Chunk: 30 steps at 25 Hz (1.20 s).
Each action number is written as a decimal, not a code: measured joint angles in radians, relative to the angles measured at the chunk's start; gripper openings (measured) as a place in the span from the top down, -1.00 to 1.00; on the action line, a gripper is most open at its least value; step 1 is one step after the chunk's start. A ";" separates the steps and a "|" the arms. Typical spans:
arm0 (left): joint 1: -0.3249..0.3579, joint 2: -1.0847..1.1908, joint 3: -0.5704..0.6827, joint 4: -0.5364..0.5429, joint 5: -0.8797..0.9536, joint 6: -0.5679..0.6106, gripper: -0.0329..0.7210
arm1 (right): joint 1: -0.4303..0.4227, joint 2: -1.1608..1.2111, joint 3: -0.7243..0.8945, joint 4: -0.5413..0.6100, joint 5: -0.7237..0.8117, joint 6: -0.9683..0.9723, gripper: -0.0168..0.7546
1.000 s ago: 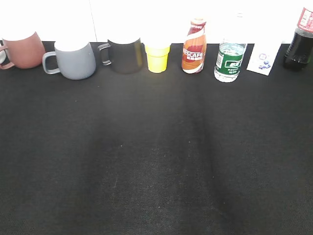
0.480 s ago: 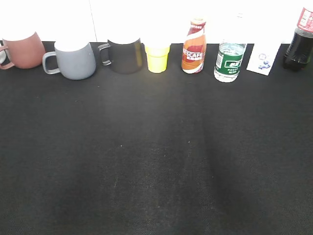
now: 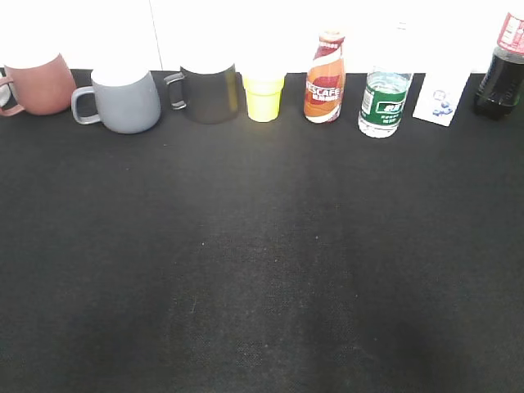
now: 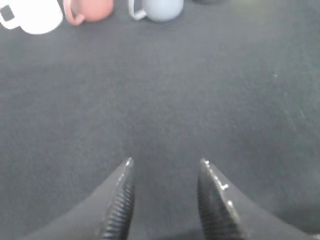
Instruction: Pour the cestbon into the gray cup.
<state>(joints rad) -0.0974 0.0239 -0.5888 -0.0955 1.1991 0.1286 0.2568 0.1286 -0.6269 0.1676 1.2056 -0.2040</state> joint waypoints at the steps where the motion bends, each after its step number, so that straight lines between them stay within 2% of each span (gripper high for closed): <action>1: 0.000 -0.002 0.003 0.006 -0.005 0.000 0.05 | 0.000 -0.011 0.017 -0.002 -0.002 0.000 -0.57; 5: 0.000 -0.002 0.006 0.011 -0.032 0.000 0.05 | 0.000 -0.045 0.093 -0.008 -0.039 0.004 -0.57; 10: 0.000 -0.002 0.043 -0.011 -0.122 -0.004 0.05 | 0.000 -0.050 0.104 -0.027 -0.089 0.005 -0.57; 15: 0.000 -0.002 0.048 -0.020 -0.135 -0.007 0.05 | 0.000 -0.050 0.130 -0.061 -0.141 0.006 -0.57; 26: 0.000 -0.002 0.048 -0.031 -0.135 -0.007 0.05 | 0.000 -0.050 0.133 -0.074 -0.146 0.012 -0.57; 30: 0.000 -0.002 0.048 -0.031 -0.135 -0.007 0.11 | 0.000 -0.050 0.133 -0.074 -0.146 0.012 -0.57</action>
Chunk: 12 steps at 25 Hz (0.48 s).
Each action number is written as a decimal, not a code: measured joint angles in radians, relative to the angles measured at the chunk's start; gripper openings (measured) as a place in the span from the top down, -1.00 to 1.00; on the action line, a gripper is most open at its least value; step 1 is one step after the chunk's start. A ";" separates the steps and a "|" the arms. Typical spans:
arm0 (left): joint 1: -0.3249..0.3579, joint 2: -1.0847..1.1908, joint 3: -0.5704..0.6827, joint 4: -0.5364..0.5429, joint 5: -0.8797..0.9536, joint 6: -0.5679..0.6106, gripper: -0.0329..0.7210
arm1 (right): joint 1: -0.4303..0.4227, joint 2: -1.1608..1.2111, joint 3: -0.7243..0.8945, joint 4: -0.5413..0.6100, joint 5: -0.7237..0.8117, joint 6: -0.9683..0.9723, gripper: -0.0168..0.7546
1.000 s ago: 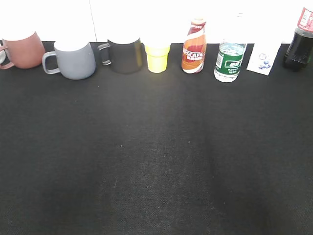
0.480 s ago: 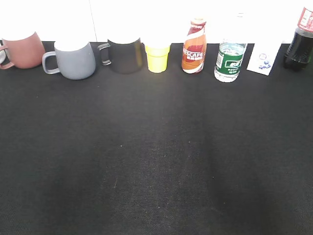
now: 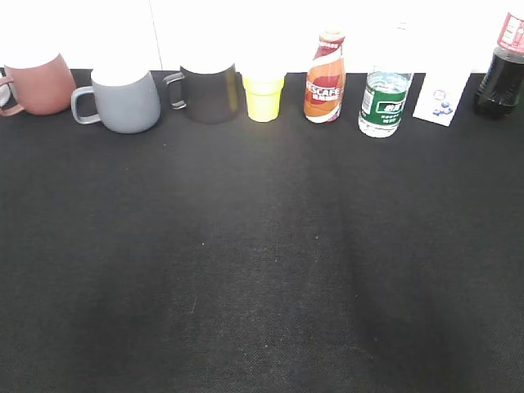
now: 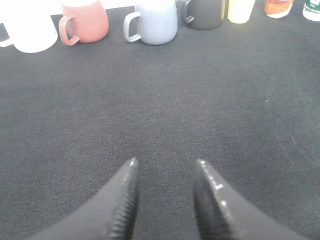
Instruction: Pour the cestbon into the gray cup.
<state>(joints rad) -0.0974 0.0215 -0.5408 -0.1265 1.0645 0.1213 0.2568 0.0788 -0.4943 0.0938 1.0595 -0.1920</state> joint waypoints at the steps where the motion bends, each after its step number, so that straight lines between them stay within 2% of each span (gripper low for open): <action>1: 0.000 0.000 0.000 0.000 0.000 0.000 0.14 | 0.000 0.000 0.000 0.000 0.000 0.001 -0.57; 5: 0.000 0.000 0.000 0.000 0.000 0.000 0.24 | 0.000 0.000 0.000 0.000 0.000 0.001 -0.57; 12: 0.000 0.000 0.001 0.000 0.000 0.000 0.28 | 0.000 0.000 0.000 0.000 -0.004 0.002 -0.57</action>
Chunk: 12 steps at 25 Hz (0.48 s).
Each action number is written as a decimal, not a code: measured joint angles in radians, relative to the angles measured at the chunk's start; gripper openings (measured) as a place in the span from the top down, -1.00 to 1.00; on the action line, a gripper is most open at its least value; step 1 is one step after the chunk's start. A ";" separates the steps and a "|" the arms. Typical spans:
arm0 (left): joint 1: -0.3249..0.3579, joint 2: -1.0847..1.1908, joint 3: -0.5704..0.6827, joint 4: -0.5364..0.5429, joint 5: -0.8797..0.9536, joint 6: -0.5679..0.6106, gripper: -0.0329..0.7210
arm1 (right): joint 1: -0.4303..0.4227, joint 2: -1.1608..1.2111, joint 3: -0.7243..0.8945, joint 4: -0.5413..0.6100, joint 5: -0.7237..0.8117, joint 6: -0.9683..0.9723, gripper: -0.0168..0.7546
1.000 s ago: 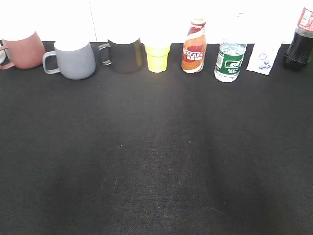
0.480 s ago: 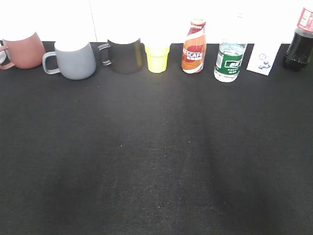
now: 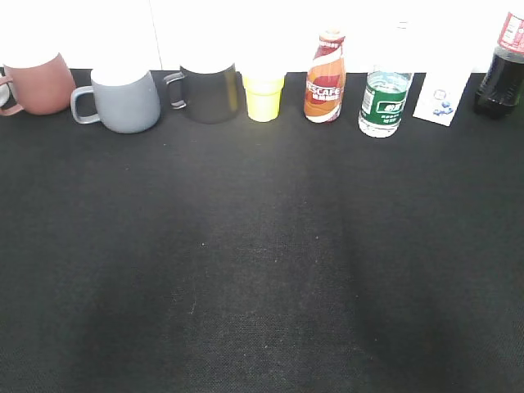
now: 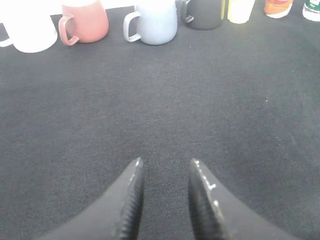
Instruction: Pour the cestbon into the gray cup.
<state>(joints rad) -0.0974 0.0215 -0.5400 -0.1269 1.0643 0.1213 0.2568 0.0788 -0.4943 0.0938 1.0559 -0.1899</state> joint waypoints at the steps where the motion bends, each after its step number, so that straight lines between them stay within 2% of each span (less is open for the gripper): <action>1: 0.000 0.000 0.000 0.000 0.000 0.000 0.28 | 0.000 0.000 0.000 0.000 0.000 0.000 -0.57; 7: 0.009 -0.028 0.002 -0.002 -0.001 0.000 0.28 | -0.002 -0.060 0.001 0.000 -0.006 0.000 -0.57; 11: 0.058 -0.028 0.002 -0.005 -0.004 0.000 0.28 | -0.061 -0.088 0.001 0.000 -0.008 0.000 -0.57; 12: 0.096 -0.028 0.002 -0.005 -0.004 0.000 0.28 | -0.100 -0.088 0.001 0.000 -0.008 0.000 -0.57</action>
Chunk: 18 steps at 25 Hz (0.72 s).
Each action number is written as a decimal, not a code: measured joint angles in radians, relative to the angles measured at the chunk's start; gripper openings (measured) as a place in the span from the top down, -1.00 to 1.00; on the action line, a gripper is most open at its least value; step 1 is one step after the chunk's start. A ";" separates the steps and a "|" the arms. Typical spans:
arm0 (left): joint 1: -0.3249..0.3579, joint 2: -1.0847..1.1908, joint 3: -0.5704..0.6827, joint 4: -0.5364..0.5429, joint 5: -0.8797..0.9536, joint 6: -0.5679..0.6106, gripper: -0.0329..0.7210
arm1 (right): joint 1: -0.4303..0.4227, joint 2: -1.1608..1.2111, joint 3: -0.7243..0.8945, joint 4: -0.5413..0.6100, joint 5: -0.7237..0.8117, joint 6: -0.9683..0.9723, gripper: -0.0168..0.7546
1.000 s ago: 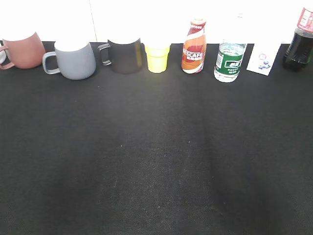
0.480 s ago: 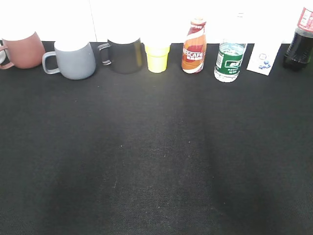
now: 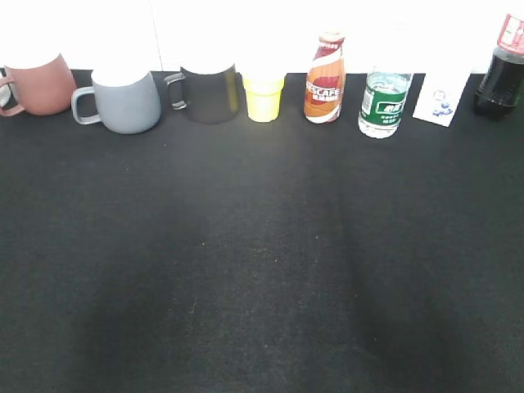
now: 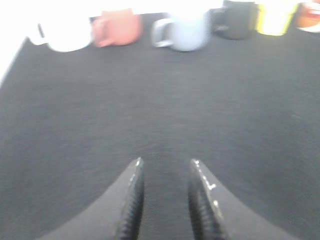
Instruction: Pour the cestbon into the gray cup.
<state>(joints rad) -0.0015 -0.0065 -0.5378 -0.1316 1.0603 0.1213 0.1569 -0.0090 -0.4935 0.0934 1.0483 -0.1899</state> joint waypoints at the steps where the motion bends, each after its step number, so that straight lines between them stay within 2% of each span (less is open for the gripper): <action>1: 0.021 0.000 0.000 0.000 0.000 0.000 0.28 | -0.021 0.000 0.000 0.000 -0.001 0.000 -0.57; 4: 0.084 0.000 0.000 0.000 0.000 0.000 0.28 | -0.112 0.000 0.000 0.000 -0.001 0.000 -0.56; 8: 0.112 0.000 0.000 0.000 0.000 0.000 0.28 | -0.194 0.000 0.000 0.000 -0.001 0.000 -0.56; 18: 0.112 0.000 0.000 0.000 0.000 0.000 0.29 | -0.195 0.000 0.000 0.000 -0.001 0.000 -0.56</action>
<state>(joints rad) 0.1104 -0.0065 -0.5378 -0.1316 1.0603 0.1213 -0.0384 -0.0090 -0.4935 0.0934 1.0476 -0.1899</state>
